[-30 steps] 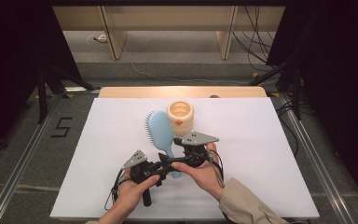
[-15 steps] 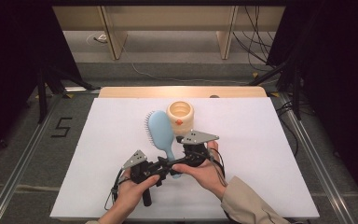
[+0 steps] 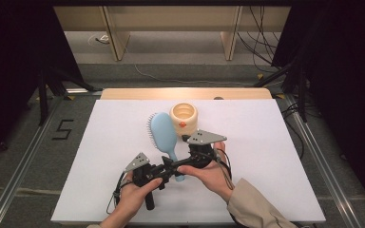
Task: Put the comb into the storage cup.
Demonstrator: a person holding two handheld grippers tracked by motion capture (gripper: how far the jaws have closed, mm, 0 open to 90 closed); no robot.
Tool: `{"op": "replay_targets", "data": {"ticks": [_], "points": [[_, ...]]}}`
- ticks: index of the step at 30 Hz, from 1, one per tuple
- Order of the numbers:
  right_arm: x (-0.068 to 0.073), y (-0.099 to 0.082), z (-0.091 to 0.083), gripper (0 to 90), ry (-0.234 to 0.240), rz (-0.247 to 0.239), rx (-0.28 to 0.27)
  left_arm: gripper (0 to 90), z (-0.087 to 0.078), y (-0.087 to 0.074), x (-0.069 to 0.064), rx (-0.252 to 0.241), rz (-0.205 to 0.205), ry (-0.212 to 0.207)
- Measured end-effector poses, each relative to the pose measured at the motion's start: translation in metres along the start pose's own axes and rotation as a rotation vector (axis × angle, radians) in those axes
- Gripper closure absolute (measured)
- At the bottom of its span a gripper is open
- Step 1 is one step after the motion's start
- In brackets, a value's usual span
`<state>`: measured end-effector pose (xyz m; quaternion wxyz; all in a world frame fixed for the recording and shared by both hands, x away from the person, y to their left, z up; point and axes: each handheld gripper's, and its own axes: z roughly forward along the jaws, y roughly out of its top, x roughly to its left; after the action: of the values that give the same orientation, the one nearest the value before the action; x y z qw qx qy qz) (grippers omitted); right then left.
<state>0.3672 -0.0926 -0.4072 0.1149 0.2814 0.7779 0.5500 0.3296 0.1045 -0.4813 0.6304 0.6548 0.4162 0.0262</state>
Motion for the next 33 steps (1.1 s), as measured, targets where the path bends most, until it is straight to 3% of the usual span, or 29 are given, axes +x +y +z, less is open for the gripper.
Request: {"op": "replay_targets", "data": {"ticks": [24, 33], "points": [[-0.004, 0.020, -0.010, 0.3, -0.030, -0.026, -0.060, 68.3, 0.000, 0.000, 0.000, 0.002, 0.004, -0.003], [-0.004, 0.028, -0.006, 0.3, -0.028, -0.027, -0.074, 68.4, 0.000, 0.000, 0.000, -0.001, -0.001, -0.005]]}}
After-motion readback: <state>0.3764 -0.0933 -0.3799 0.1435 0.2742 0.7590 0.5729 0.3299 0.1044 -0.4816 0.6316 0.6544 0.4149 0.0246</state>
